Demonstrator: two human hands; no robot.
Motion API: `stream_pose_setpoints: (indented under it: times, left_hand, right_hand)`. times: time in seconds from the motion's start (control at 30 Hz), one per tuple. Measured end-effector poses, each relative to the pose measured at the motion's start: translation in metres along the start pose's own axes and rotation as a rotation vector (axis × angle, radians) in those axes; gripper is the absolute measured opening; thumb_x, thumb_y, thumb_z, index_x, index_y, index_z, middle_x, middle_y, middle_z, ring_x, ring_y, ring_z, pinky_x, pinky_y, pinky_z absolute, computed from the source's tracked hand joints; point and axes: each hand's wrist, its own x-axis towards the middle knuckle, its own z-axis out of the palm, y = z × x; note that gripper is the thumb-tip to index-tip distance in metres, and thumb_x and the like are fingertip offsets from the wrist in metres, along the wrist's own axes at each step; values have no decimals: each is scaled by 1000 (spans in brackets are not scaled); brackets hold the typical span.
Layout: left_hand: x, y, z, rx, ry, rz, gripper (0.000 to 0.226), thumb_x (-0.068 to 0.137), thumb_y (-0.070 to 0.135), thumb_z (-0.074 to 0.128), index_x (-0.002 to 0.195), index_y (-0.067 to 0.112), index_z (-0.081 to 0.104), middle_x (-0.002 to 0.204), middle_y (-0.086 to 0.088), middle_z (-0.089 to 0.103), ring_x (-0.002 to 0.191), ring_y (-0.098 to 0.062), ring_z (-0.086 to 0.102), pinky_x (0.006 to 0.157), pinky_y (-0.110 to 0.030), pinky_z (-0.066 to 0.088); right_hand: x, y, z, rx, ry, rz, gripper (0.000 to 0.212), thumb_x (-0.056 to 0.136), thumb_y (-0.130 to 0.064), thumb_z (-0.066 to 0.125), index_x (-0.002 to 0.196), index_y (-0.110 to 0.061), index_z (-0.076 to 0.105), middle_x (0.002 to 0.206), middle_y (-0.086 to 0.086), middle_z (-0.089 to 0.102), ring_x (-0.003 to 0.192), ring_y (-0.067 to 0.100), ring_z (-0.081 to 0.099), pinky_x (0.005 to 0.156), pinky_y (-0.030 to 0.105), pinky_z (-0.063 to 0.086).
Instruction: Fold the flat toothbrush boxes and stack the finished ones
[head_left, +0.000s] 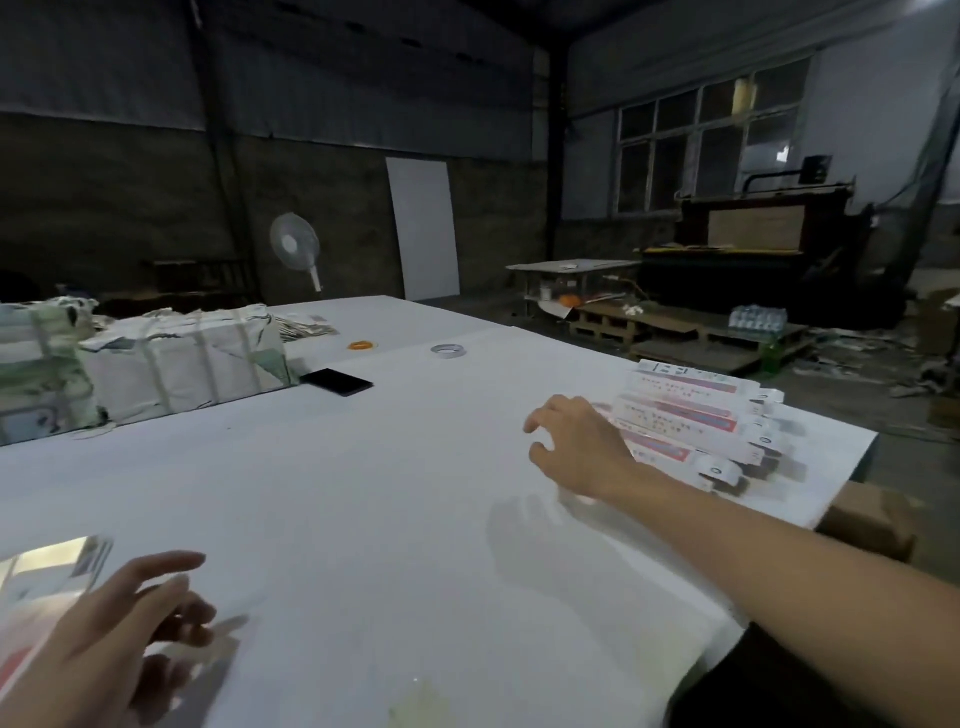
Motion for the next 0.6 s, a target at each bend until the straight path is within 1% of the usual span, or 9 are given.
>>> stream_pose_setpoints:
  times: [0.07, 0.1, 0.23, 0.3, 0.4, 0.43, 0.5, 0.57, 0.6]
  left_hand:
    - [9, 9, 4, 20, 163, 9, 24, 103, 7, 51, 100, 19, 72, 70, -18, 69, 57, -28, 66, 51, -27, 45]
    - [9, 10, 5, 41, 199, 33, 26, 103, 8, 53, 95, 24, 73, 71, -17, 70, 53, -24, 65, 47, -25, 43]
    - [6, 3, -1, 82, 255, 117, 32, 101, 10, 55, 90, 34, 72, 71, -10, 69, 56, -30, 60, 44, -25, 36]
    - [4, 1, -5, 223, 330, 187, 37, 99, 8, 55, 86, 40, 70, 71, -2, 70, 59, -20, 66, 42, -28, 41]
    - [4, 3, -4, 579, 369, 373, 30, 93, 7, 60, 87, 36, 64, 66, 5, 67, 66, -12, 66, 59, -34, 51]
    - [2, 3, -5, 721, 354, 404, 22, 92, 12, 62, 93, 34, 64, 71, 9, 67, 75, -12, 65, 66, -37, 51]
    - [3, 3, -12, 1037, 346, 350, 23, 93, 29, 59, 115, 34, 60, 101, 13, 68, 103, -17, 59, 81, -39, 49]
    - [7, -3, -21, 1289, 341, 189, 41, 97, 46, 47, 136, 34, 47, 131, 8, 58, 127, -22, 46, 99, -43, 41]
    - [7, -7, -26, 1363, 352, 115, 46, 98, 50, 40, 141, 33, 41, 139, 5, 52, 133, -23, 41, 104, -45, 37]
  right_hand:
    - [-3, -51, 13, 120, -58, -87, 28, 93, -32, 53, 119, -28, 62, 120, -8, 55, 117, 16, 46, 91, 33, 42]
    - [-5, -76, 20, 186, -85, -125, 28, 93, -33, 53, 118, -29, 62, 115, -9, 55, 114, 15, 47, 90, 32, 43]
    - [-13, -176, 48, 447, -178, -269, 27, 91, -33, 56, 116, -29, 65, 104, -13, 53, 103, 10, 48, 90, 32, 43]
    - [-18, -218, 63, 517, -220, -318, 26, 91, -32, 56, 115, -29, 65, 103, -13, 54, 102, 11, 48, 89, 32, 43]
    - [-28, -235, 84, 517, -222, -352, 27, 92, -28, 55, 117, -26, 65, 109, -8, 59, 109, 14, 50, 93, 33, 44]
    - [-30, -234, 89, 492, -225, -379, 28, 92, -27, 54, 117, -25, 65, 112, -7, 61, 110, 14, 49, 94, 34, 44]
    - [-31, -234, 98, 510, -234, -435, 24, 91, -25, 56, 112, -26, 68, 108, -10, 61, 107, 12, 49, 92, 32, 44]
    - [-30, -233, 103, 589, -246, -444, 19, 90, -22, 58, 105, -26, 70, 98, -14, 59, 102, 9, 49, 89, 28, 42]
    - [-29, -232, 104, 627, -248, -432, 17, 90, -20, 59, 101, -27, 70, 95, -16, 58, 101, 9, 49, 87, 27, 41]
